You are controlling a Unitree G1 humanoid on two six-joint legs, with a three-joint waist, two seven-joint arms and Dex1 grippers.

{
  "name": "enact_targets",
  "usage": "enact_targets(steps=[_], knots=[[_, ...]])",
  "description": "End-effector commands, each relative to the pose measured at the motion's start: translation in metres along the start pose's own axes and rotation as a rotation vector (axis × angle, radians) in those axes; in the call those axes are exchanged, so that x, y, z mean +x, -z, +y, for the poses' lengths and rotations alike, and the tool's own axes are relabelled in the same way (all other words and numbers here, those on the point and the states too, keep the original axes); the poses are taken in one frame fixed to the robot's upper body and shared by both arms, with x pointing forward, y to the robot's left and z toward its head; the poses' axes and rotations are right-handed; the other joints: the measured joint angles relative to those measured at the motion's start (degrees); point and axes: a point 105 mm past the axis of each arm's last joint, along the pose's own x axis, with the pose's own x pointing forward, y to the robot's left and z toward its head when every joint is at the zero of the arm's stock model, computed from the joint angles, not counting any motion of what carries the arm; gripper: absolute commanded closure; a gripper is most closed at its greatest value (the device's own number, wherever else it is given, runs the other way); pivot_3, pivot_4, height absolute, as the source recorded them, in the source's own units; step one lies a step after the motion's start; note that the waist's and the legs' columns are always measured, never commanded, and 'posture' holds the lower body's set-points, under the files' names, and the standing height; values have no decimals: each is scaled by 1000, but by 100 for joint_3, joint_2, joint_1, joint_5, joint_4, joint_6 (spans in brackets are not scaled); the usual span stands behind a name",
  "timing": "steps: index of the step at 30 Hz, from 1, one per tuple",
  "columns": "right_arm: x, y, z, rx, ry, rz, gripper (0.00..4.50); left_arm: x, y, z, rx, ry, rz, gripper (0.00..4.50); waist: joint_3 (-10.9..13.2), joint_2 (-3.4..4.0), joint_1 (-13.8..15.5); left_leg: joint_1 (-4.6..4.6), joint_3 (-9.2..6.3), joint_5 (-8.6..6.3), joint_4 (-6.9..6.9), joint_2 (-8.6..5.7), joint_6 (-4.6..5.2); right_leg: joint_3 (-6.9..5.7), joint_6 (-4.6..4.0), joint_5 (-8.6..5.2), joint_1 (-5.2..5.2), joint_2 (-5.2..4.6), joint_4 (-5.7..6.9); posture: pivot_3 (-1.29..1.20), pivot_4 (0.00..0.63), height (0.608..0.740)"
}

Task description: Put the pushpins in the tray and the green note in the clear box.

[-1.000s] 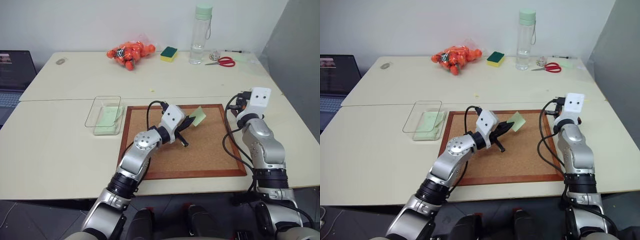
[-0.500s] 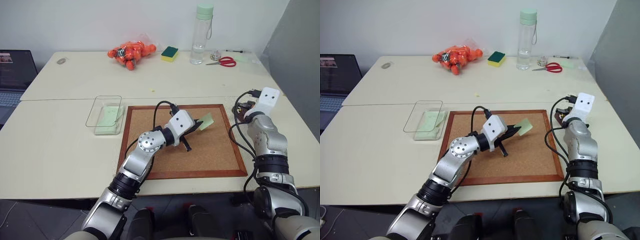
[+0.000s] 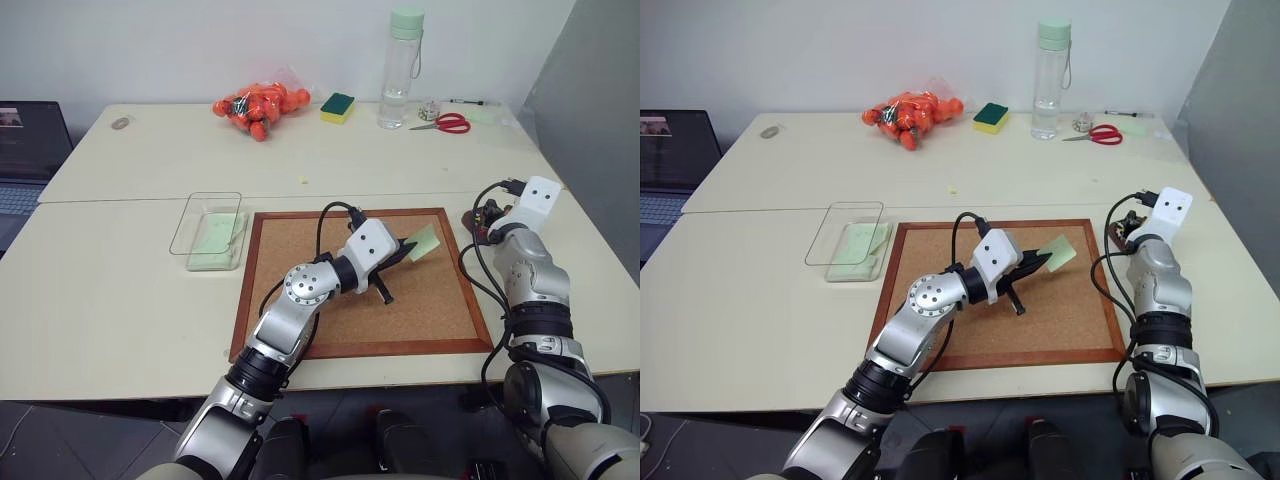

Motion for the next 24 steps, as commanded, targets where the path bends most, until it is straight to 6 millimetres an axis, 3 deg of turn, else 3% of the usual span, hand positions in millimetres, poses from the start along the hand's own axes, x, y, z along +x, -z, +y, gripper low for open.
enact_targets(steps=[1, 3, 6, 10, 14, 18, 21, 24], knots=[[-2, -20, -1, 6, -5, -77, 907, 0, -16, -1, 31, 3, -55, 4500, 0, 0, 0, 0, 0, 0, 0, 0, 0, 2, 0, 0, 0, 0, 0, 0, 150, 740], [-6, -24, 2, -26, -24, -100, 494, -1, -14, 0, 30, -2, -50, 4500, 0, 0, 2, 0, 1, 0, 1, 0, 0, 3, 0, 0, 0, -1, 0, 0, 150, 740], [-17, -28, 13, -54, -105, -137, 494, -4, -13, 3, 29, -19, -45, 4500, 0, 0, 3, 0, -1, 0, 0, 1, 0, 1, 0, 0, 0, -1, 1, 0, 150, 740], [-50, -24, 27, -113, -246, -163, 494, -12, -12, 19, 25, -101, -39, 4500, 0, 0, 13, -1, -6, 0, 0, 5, 0, -1, 0, -1, 0, 0, 3, 0, 150, 740], [-99, -15, 64, -213, -581, -185, 494, -27, -10, 48, -4, -266, -27, 4500, 0, 1, -5, -1, -8, 0, 2, 7, 0, -1, 1, -1, 0, -2, 6, 0, 150, 740], [-160, -1, 101, -228, -991, -139, 494, -55, -1, 83, -28, -497, 37, 4500, 1, 0, -13, 6, -9, 0, 7, 7, 1, -3, 2, -1, 5, -2, 7, 0, 150, 740], [-181, 0, 112, -198, -1113, -114, 494, -85, 5, 110, -87, -722, 67, 4500, 4, -6, -10, 10, -17, 0, 8, 9, 0, -7, 2, -2, 6, 2, 10, 0, 150, 740], [-194, 1, 122, -178, -1185, -104, 494, -117, 11, 124, -99, -902, 110, 4500, 7, -13, 0, 10, -20, 0, 11, 10, 0, -14, 3, -1, 10, 0, 10, 0, 150, 740]])
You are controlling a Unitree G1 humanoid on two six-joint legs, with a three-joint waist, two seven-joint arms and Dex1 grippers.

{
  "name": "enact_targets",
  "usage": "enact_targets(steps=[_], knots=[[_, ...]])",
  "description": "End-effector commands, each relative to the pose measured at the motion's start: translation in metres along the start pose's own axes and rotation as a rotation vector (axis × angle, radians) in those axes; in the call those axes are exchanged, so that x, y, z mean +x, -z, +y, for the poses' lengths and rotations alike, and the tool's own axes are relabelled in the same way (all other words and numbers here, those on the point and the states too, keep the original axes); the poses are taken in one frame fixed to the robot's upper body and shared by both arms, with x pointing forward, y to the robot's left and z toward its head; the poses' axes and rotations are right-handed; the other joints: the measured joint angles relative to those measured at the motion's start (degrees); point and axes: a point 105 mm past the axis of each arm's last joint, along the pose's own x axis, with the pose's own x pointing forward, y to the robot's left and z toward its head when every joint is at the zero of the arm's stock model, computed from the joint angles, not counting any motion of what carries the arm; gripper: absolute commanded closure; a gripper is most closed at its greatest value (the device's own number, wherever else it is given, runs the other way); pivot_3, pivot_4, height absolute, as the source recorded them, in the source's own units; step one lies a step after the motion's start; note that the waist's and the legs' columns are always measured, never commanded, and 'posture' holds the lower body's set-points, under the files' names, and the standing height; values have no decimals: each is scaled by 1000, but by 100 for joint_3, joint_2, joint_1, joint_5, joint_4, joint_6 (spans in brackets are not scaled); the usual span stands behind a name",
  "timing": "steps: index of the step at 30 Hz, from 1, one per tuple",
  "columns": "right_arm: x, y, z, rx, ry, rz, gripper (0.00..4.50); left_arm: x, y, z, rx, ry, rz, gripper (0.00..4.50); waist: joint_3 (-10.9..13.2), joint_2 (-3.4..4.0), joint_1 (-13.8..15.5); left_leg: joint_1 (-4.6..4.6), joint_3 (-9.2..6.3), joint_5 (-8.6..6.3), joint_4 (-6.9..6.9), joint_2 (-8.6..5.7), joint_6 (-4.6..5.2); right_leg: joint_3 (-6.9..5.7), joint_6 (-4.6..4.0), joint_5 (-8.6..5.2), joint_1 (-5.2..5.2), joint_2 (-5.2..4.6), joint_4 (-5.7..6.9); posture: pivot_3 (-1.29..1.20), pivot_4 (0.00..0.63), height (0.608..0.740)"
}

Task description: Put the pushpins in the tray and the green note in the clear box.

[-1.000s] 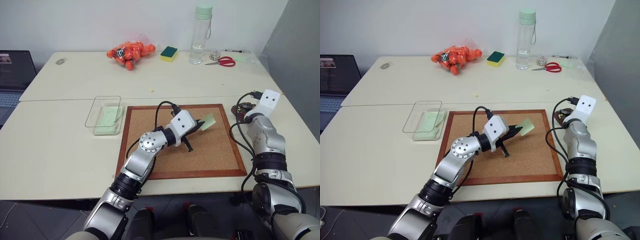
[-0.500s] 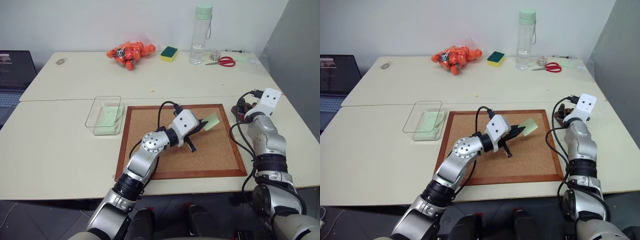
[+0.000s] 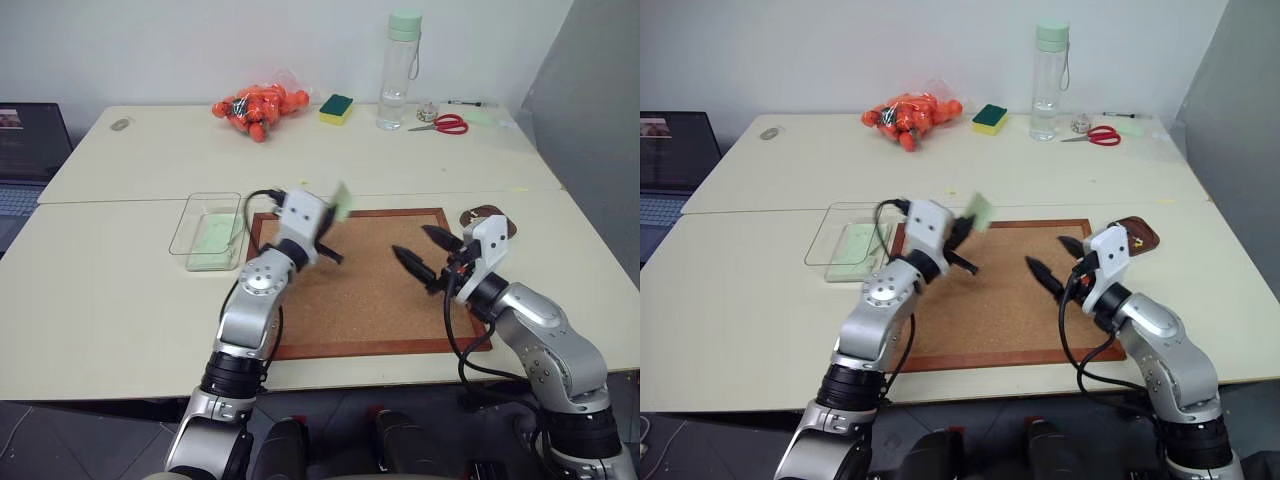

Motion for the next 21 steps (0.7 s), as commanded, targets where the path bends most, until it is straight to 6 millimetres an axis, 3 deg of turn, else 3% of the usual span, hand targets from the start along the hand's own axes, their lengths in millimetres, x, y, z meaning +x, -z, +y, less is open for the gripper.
enact_targets(steps=[1, 7, 12, 21], knots=[[2, -16, 24, 5, -110, -51, 494, -19, -8, 39, -9, -230, -10, 4500, 2, -5, 6, 0, -1, 0, 0, 0, 0, 0, 0, 0, 1, 0, 0, 0, 150, 740], [8, -22, 38, 16, -166, -69, 494, -48, -22, 79, -34, -486, -28, 4500, 28, -50, 53, -4, -14, 0, 0, 6, 0, -11, 0, 0, 1, -2, 0, 0, 150, 740], [14, -24, 37, 39, -164, -87, 494, -56, -21, 107, 12, -627, 16, 4500, 31, -57, 91, -4, -14, 0, 2, 3, 0, -13, 0, 0, 2, -6, 0, 0, 150, 740], [21, -28, 35, 41, -149, -103, 494, -54, 3, 104, -26, -630, 119, 4500, 35, -64, 116, -5, -15, 0, 2, 4, -1, -16, -1, 1, 2, -6, 0, 0, 150, 740]])
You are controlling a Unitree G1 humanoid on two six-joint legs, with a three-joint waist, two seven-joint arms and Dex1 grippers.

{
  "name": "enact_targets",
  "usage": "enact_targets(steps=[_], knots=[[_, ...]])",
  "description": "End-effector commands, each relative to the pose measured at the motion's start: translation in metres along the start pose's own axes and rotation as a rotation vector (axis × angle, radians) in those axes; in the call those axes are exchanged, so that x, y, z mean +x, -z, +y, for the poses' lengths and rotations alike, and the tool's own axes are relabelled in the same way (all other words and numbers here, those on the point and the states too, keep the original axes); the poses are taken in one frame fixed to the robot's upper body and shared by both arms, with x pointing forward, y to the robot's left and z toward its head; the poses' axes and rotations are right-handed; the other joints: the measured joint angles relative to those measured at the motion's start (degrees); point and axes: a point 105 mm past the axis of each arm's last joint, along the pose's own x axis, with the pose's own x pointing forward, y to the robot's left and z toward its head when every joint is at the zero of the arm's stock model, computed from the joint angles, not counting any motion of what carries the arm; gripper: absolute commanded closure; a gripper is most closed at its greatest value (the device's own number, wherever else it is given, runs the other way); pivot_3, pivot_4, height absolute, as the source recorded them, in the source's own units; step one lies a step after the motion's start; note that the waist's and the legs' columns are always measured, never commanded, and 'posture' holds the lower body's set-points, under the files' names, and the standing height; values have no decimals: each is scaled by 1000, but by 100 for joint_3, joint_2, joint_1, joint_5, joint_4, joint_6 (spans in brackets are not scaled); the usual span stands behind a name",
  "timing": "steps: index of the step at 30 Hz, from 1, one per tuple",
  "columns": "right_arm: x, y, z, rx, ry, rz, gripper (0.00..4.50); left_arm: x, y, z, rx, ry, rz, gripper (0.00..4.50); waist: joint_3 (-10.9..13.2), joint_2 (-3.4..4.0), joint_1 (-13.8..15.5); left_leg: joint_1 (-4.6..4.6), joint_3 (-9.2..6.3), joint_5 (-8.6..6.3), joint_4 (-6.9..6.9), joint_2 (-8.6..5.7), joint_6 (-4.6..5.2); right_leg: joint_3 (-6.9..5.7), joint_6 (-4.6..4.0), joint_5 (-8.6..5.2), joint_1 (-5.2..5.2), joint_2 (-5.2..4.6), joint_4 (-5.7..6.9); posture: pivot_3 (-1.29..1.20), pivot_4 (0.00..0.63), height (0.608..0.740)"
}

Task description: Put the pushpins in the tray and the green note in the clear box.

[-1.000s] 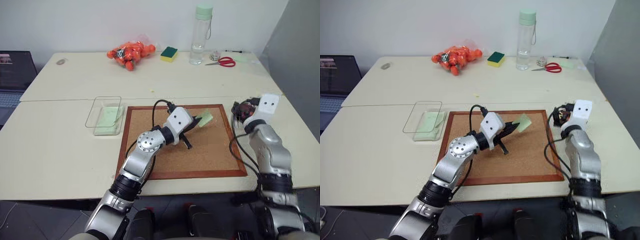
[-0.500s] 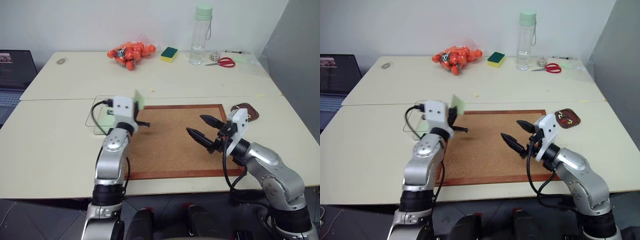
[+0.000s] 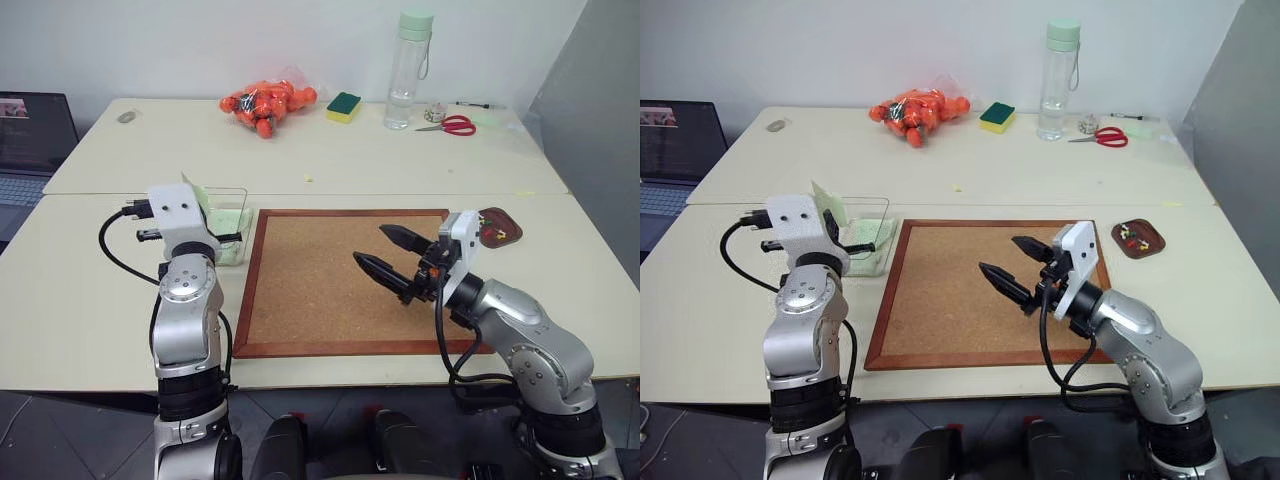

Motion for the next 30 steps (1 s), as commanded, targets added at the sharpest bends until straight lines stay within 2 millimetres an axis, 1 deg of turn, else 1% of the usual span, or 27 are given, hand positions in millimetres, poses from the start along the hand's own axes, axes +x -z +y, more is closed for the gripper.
enact_targets(steps=[1, 3, 5, 10, 17, 20, 22, 23, 25, 27, 30], knots=[[2, -11, 3, -16, 1, -43, 483, 1, -7, -2, -8, -9, -26, 4311, 1, -2, 12, 0, 0, 0, 0, 0, 0, 0, 0, 0, 0, 0, 0, 0, 150, 740], [3, -12, 3, -12, 4, -48, 479, 2, -8, 0, -11, -15, -28, 4013, 1, -2, 12, 0, 0, 0, -1, 2, 0, 0, 0, 0, -1, 0, 0, 0, 150, 740], [3, -12, 3, -11, 8, -47, 479, 4, -8, 1, -14, -21, -27, 3543, 1, -2, 13, 0, -2, 0, -1, 2, 0, -1, -1, 0, -1, 0, 0, 0, 150, 740], [1, -12, 1, -18, 18, -44, 479, 5, -9, -1, -21, -17, -27, 2678, 1, -3, 16, -1, 0, 0, 0, 1, 0, 1, 0, 0, -1, -1, 0, 0, 150, 740], [1, -13, -1, -20, 27, -46, 479, 4, -11, -5, -24, -1, -35, 1156, 1, -3, 16, -1, 0, 0, -1, 1, 0, 0, -1, 0, -1, -1, 1, 0, 150, 740], [0, -12, -3, -27, 49, -43, 479, -1, -15, -16, -28, 81, -61, 525, 1, -3, 16, -1, -1, 0, -1, 0, 0, 0, -1, 0, -1, -1, 1, 0, 150, 740], [-1, -12, -7, -40, 82, -43, 479, -7, -17, -31, -60, 191, -71, 142, 1, -3, 17, -1, 0, 0, -1, 1, 0, 0, -1, 0, -1, -1, 1, 0, 150, 740], [-2, -11, -11, -54, 108, -43, 479, -11, -16, -40, -66, 254, -69, 31, 1, -2, 18, -1, 1, 0, -1, 1, 0, 1, -1, 0, -1, -1, 1, 0, 150, 740], [-4, -8, -26, -118, 221, -29, 479, -22, -14, -58, -78, 376, -71, 31, 1, -2, 27, -1, 1, 0, -1, 1, 0, 1, -1, 0, -1, -2, 1, 0, 150, 740], [-8, -5, -43, -155, 345, -19, 479, -33, -12, -67, -81, 443, -74, 31, 1, -2, 29, -1, 4, 0, -1, 1, -1, 2, -1, 0, -1, -3, 1, 0, 150, 740], [-17, 1, -59, -182, 498, 3, 479, -48, -4, -73, -64, 489, -76, 31, 1, -2, 12, 2, 8, 0, -2, 3, -1, 9, -1, 0, -2, -3, 2, 0, 150, 740]])
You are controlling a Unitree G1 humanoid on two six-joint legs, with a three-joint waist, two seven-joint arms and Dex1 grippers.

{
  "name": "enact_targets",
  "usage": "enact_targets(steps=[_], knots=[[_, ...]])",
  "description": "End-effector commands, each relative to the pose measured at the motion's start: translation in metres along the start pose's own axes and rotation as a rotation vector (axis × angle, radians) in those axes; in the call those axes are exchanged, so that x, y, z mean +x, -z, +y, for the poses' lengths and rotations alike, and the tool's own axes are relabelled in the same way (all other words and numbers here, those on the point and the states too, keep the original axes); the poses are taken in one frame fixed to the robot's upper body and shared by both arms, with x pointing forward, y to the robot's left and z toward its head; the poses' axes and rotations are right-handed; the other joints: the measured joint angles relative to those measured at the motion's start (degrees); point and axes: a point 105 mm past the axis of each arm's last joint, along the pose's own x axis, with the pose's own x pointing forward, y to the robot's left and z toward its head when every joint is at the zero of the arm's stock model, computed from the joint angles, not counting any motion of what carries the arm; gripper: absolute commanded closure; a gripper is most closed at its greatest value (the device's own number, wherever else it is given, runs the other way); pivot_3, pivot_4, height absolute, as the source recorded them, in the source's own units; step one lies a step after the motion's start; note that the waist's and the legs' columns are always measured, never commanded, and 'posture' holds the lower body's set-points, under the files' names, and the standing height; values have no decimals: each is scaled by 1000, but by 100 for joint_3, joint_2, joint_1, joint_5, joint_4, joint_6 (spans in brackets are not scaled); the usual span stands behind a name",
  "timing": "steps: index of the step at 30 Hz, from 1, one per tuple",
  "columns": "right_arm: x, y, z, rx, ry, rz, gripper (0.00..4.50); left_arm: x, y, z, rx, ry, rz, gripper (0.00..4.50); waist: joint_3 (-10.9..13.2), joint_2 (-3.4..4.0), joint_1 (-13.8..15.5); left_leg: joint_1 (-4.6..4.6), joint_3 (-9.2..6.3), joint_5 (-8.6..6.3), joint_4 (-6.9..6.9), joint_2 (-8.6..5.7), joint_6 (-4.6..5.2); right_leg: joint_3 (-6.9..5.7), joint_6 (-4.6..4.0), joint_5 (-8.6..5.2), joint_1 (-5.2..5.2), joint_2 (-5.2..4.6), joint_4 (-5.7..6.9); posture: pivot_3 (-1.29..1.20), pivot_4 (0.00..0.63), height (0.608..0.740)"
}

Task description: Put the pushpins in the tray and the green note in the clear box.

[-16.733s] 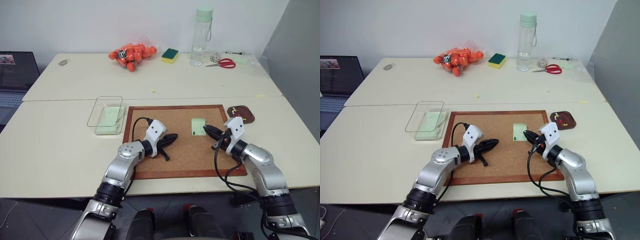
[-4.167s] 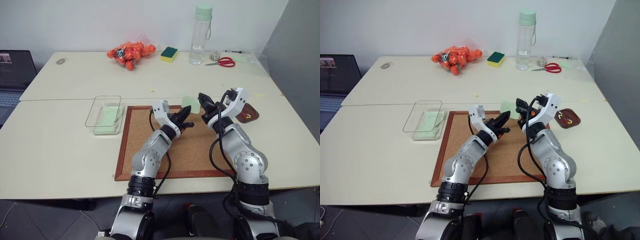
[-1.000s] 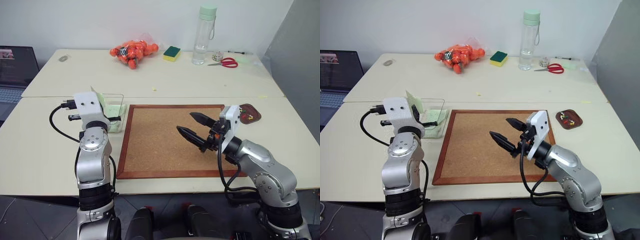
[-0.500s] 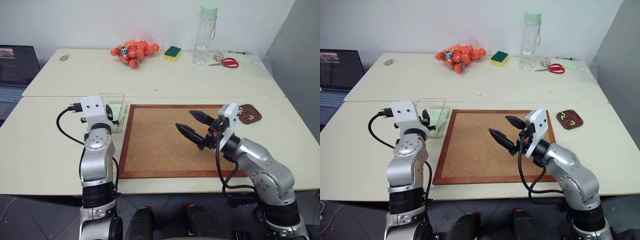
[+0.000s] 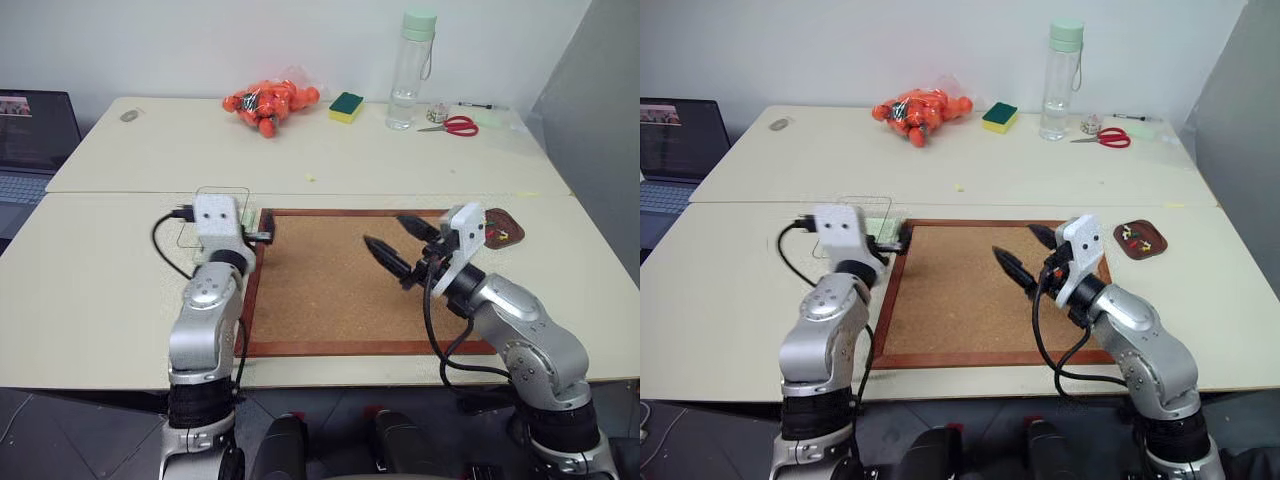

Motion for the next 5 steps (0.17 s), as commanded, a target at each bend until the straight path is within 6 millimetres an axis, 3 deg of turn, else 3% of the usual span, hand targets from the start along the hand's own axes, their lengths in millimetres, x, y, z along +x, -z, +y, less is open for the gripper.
enact_targets(steps=[1, 5], knots=[[-6, 0, -24, -77, 203, -5, 479, -16, -8, -17, 26, 69, -77, 31, 0, 0, -3, 1, 0, 0, -2, 1, 0, 1, 0, 0, 0, 0, 0, 0, 150, 740], [-16, 18, -35, -112, 330, 71, 479, -32, 11, -20, 12, 72, -42, 31, 0, 1, 5, 0, -3, 0, -2, 2, 0, 8, -4, -2, -2, 0, 2, 0, 150, 740]])
